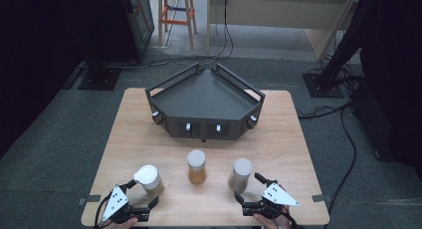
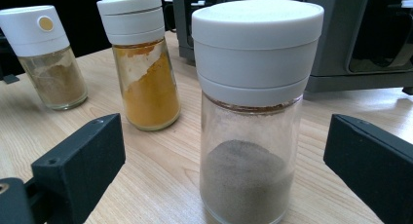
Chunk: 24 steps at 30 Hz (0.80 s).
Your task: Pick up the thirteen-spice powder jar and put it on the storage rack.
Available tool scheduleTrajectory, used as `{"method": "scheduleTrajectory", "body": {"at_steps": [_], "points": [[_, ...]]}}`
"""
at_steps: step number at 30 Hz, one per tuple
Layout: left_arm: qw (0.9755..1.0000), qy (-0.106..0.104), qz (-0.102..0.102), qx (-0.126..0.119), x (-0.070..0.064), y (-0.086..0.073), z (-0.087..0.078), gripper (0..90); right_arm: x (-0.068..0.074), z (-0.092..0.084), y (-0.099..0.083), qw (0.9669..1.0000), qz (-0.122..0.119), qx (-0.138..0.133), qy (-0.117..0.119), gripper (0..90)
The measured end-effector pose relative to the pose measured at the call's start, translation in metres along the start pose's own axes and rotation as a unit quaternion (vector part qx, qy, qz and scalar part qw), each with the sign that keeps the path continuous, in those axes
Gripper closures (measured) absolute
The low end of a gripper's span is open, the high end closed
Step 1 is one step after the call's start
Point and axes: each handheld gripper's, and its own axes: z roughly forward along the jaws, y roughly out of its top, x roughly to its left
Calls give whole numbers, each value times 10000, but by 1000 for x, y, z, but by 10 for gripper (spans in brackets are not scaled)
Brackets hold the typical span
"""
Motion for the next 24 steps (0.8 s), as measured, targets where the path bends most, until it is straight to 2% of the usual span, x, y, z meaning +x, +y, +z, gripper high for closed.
{"method": "scheduleTrajectory", "body": {"at_steps": [24], "points": [[10000, 21, -2, 18, 0, 0, 0, 10, 0, -1, -1, 10000, 38, -25, -12, 14]]}}
